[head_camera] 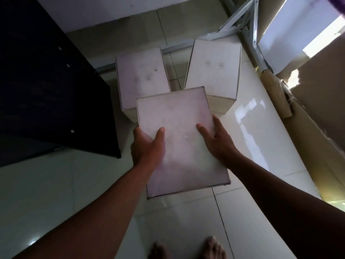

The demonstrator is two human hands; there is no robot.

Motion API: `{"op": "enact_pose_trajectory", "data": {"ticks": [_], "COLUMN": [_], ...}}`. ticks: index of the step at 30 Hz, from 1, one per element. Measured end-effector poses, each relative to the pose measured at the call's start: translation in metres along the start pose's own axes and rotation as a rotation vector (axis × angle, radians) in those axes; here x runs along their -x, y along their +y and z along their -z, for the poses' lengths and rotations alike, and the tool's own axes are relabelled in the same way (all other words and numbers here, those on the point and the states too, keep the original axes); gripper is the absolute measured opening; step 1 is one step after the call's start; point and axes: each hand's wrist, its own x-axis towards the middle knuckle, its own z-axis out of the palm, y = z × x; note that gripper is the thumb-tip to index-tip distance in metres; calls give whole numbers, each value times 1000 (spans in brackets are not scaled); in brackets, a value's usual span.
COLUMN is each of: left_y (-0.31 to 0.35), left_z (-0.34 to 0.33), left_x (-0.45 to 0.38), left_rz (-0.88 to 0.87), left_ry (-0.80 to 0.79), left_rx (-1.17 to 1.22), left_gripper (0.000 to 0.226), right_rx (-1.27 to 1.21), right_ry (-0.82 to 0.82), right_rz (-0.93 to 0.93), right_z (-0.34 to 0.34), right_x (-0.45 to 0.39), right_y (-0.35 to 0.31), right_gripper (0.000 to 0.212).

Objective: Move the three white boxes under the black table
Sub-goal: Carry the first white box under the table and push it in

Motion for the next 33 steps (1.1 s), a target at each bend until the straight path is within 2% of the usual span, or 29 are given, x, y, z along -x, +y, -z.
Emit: {"op": "enact_pose_trajectory", "data": {"ticks": [4,10,20,26,33], "left_y": [36,122,268,319,311], "left_z": [60,155,320,423,533], "left_x": [54,137,240,275,301], "left_rz": [-4,-49,-182,-232,-281], "left_ry": [-19,-18,115,206,331], "left_rx": [2,59,147,213,271], "left_gripper": [65,58,62,67,63], "right_rx": [-10,-28,-49,-133,-64], "right_ry": [-10,15,57,21,-26], "right_rz": [-18,-29,162,288,407], "right_z": [34,108,207,225,191], "right_x": [58,144,246,297,360], "right_y": [-52,-154,-345,-448,-536], "right_gripper": [57,58,54,59,64]}}
